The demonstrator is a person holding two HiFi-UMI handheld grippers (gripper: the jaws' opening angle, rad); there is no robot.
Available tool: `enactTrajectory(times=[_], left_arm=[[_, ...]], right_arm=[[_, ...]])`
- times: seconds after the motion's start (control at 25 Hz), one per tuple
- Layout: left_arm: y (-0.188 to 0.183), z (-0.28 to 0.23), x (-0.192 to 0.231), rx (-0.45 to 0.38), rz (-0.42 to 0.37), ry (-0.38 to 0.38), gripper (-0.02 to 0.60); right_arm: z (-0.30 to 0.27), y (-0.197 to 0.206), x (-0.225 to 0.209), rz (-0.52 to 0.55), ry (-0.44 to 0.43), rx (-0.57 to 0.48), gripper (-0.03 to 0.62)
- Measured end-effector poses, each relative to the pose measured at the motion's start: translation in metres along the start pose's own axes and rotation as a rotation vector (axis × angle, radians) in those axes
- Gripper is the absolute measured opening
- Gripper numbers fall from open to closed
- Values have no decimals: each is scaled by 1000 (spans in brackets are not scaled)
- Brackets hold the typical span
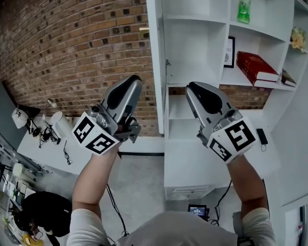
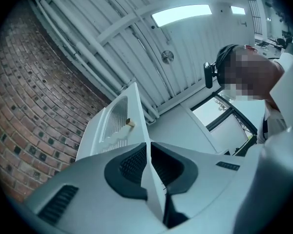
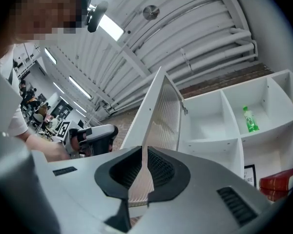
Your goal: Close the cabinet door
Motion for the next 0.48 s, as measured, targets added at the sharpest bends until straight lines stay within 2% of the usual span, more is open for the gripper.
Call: enactTrajectory(times=[0.4, 0.48], left_arm=[[-24, -41, 7, -2, -35, 42, 26], [-28, -49, 11, -3, -43, 44, 63]], right_arm=[[-19, -19, 6, 42, -6, -7, 97], [-25, -24, 9, 58, -14, -11, 103]])
Point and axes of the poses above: the fingertips, and each gripper's own axes: z backward along the fingers, x to its left, y out of its underside, the point moved 7 cm from there along z, backward along the fingers, and after that the axes turned 13 degrees about -y, right-handed, at the moved point
